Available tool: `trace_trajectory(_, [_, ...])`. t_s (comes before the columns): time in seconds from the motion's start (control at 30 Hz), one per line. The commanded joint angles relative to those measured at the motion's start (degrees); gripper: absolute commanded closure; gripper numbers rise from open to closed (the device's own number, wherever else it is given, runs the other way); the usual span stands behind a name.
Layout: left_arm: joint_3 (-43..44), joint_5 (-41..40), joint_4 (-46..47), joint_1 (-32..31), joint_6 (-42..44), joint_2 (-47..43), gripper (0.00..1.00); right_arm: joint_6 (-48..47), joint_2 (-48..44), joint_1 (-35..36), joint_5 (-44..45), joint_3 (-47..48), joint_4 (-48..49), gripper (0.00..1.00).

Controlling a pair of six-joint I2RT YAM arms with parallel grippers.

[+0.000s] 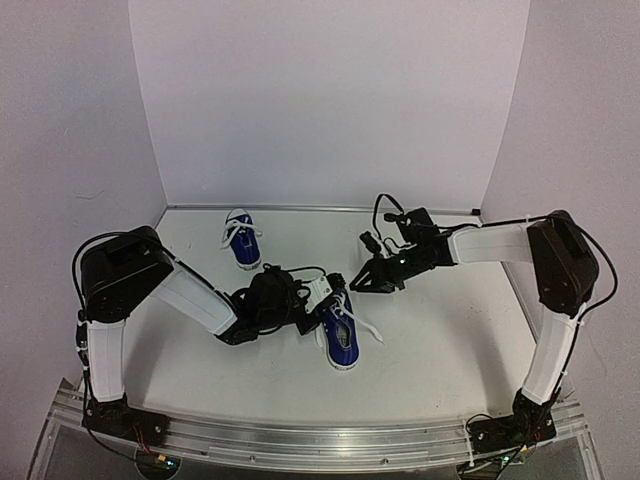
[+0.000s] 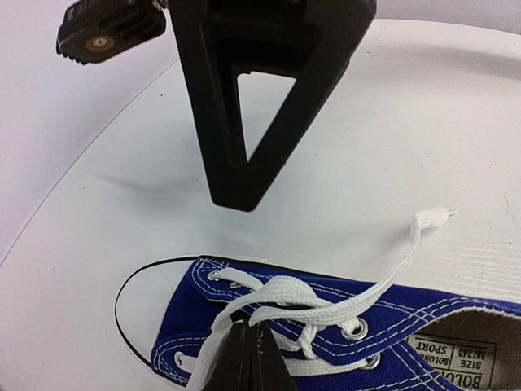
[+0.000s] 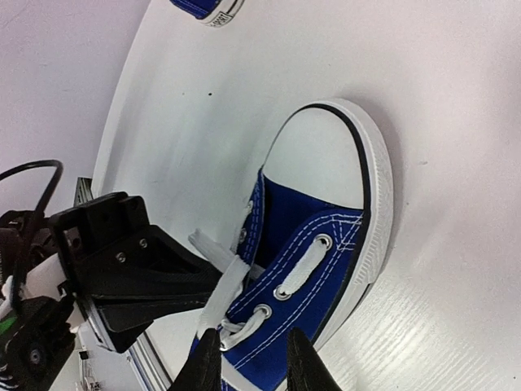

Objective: Tie the shoes

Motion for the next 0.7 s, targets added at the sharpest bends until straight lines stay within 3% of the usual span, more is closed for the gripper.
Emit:
trace_trajectory(0.0, [-0.9,-0.3,2.0,0.3,1.5,0.0,1.0,-0.1,3.0,1.5,1.4,2.0,0.2,0.8])
trace_trajectory(0.3, [-0.3,3.2,-2.3,0.3,6.3,-0.8,1.0,-0.5,4.3,3.6,-2.1,3.5,0.5,0.85])
trace_trajectory(0.67, [0.5,2.8,-4.2,0.2,8.4,-1.0,1.0,-0.2,4.1,4.5,-4.4,2.9,0.7,0.84])
